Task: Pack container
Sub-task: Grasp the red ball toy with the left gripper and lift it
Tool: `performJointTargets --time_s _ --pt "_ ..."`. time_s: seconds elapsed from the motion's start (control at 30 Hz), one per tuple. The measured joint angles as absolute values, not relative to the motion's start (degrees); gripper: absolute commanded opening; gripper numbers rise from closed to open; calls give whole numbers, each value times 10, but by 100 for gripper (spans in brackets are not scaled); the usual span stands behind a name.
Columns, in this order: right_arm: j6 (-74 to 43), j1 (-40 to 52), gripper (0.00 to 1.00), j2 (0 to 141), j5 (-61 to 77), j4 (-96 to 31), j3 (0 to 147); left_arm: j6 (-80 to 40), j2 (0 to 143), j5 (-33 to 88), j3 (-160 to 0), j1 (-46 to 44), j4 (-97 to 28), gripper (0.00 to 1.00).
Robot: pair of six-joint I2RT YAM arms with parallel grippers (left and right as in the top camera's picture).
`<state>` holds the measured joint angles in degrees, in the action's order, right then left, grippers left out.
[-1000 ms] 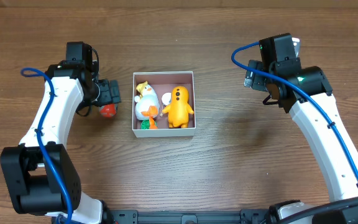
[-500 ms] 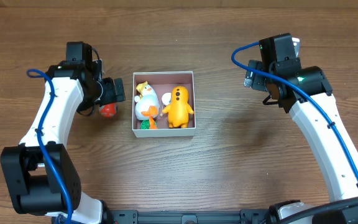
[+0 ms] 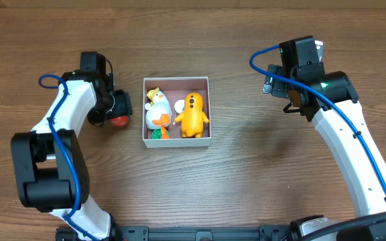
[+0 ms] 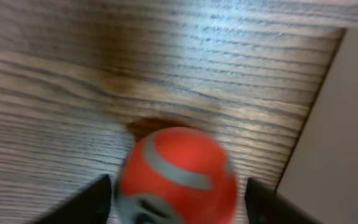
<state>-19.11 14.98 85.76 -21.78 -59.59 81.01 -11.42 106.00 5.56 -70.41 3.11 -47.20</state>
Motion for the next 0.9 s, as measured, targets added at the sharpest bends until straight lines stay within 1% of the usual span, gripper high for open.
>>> performJointTargets --time_s 0.03,0.07,0.2,0.33,0.43,0.6,0.8,0.83,0.9 --pt "-191 150 100 858 -218 -596 810 -116 1064 55 -704 31 -473 6" --pt "-191 150 100 858 -218 -596 810 -116 1065 55 -704 31 -473 4" --pt "-191 150 100 858 -218 -596 810 -116 1065 56 -709 31 -489 4" --pt "-191 150 100 858 -218 -595 810 -116 1071 55 -752 31 -571 4" --pt "-191 150 100 858 -218 -596 810 -115 1074 56 -839 31 -659 4" --pt "-191 150 100 858 -218 -596 810 -111 1074 63 -994 28 -758 4" --pt "-191 150 100 858 -217 -596 810 -79 1072 138 -1094 -15 -792 4" --pt "-191 150 100 858 -218 -596 810 -74 1069 158 -1100 -31 -787 5" --pt "-191 150 100 858 -218 -596 810 -70 1065 181 -1103 -57 -782 9"
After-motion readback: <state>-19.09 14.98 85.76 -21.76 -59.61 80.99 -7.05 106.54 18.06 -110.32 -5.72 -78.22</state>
